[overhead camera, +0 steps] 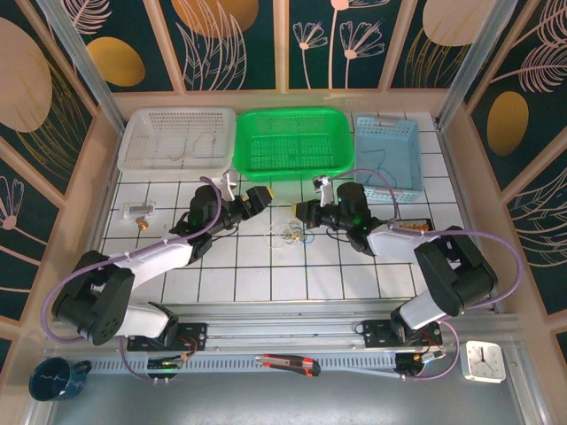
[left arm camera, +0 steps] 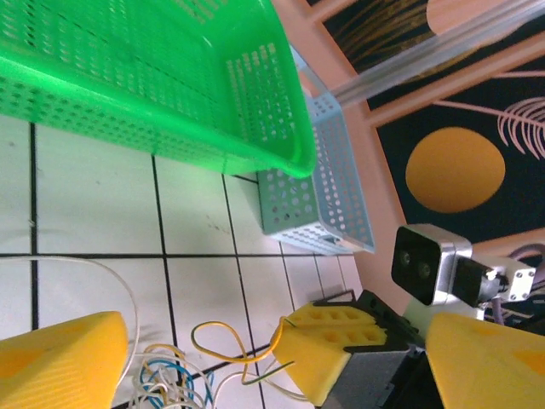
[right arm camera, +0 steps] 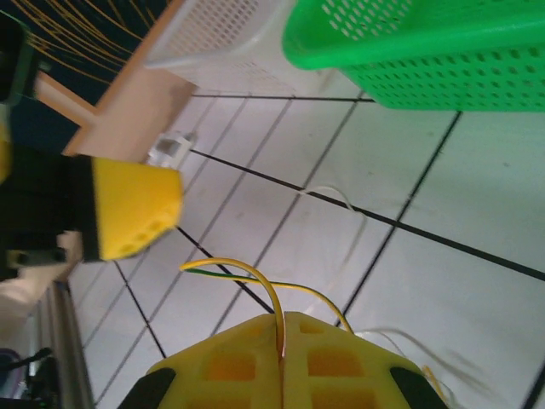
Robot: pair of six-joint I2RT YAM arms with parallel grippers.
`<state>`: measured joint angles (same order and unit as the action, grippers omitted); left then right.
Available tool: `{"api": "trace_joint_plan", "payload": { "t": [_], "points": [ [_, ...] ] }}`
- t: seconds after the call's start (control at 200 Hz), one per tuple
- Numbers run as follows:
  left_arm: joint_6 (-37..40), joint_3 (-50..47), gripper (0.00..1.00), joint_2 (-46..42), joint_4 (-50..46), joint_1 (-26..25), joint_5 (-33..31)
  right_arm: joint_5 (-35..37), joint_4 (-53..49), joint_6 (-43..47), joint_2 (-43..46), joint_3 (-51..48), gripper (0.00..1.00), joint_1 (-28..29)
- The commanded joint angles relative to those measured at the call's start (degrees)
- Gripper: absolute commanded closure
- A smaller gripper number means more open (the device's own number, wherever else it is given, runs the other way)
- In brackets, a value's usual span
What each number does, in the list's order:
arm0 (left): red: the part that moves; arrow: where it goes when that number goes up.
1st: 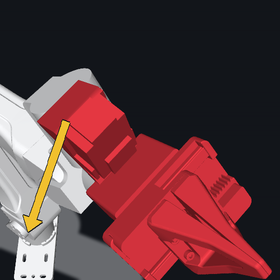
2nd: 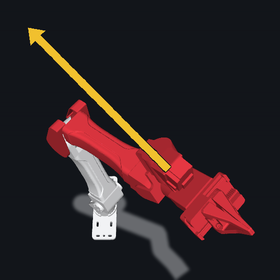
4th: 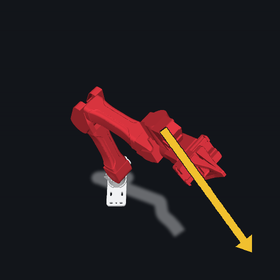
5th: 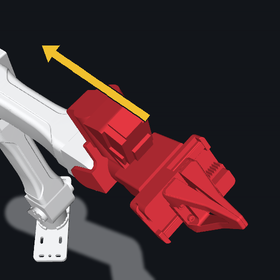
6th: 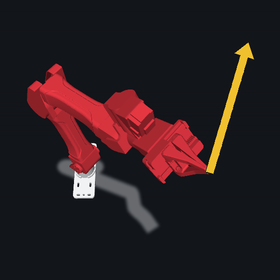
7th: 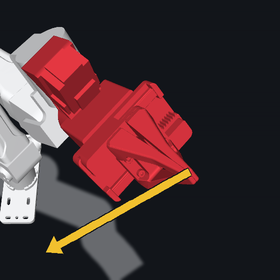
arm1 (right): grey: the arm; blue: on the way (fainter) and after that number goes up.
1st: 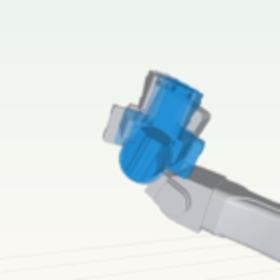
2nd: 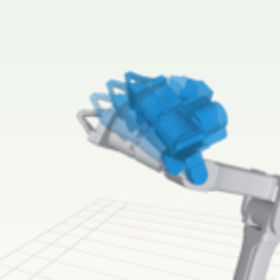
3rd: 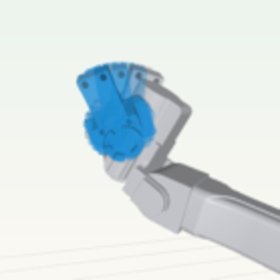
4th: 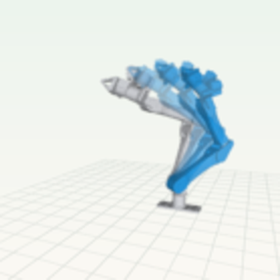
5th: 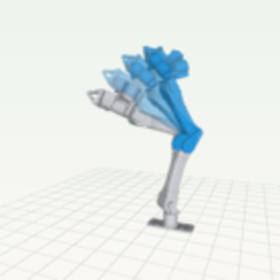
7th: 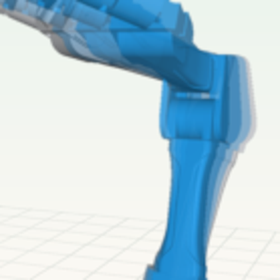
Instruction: Untangle the cables
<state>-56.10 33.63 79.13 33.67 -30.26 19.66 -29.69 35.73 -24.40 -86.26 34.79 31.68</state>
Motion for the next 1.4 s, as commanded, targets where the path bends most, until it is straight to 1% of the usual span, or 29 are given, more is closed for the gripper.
{"api": "trace_joint_plan", "payload": {
  "t": [0.0,0.155,0.215,0.315,0.41,0.535,0.601,0.771,0.981,1.076,1.391],
  "points": [
    [1.53,0.6,0.2,1.68,3.34,0.21,3.55,-4.7,10.48,-6.11,0.06,-1.82,1.0,-2.16],
    [-0.43,-2.2,0.21,2.96,8.28,0.15,4.49,-7.85,18.41,-11.75,-0.55,-3.92,1.0,-3.22],
    [-0.68,-2.62,0.21,2.97,9.2,-0.04,4.5,-8.43,19.82,-12.94,-0.74,-4.25,1.0,-3.39],
    [-0.06,-2.26,0.24,3.25,10.05,-0.22,5.53,-8.71,20.48,-13.78,-1.08,-4.2,1.0,-3.49],
    [2.7,-1.17,0.29,3.42,8.26,-0.48,5.83,-9.71,22.31,-15.44,-1.91,-4.33,1.0,-3.64],
    [8.25,-0.84,0.38,3.66,5.73,-0.83,4.67,-10.97,25.79,-17.99,-3.26,-4.8,1.0,-3.92],
    [11.63,-0.93,0.39,3.75,4.81,-1.18,3.97,-11.41,26.97,-18.93,-3.88,-4.82,1.0,-4.04],
    [17.11,-0.2,0.38,4.52,2.86,-2.41,1.38,-12.01,27.91,-19.78,-4.53,-4.81,1.0,-4.1],
    [19.0,2.78,0.37,6.99,3.22,-3.67,-1.89,-12.3,27.91,-20.07,-4.36,-4.99,1.0,-4.17],
    [18.92,3.37,0.37,7.78,5.89,-4.05,-3.76,-12.31,27.82,-20.07,-4.09,-5.16,1.0,-4.1],
    [17.48,3.39,0.29,11.13,16.07,-5.12,-7.38,-13.18,29.22,-21.25,-3.63,-5.78,1.0,-3.94]
  ]
}}
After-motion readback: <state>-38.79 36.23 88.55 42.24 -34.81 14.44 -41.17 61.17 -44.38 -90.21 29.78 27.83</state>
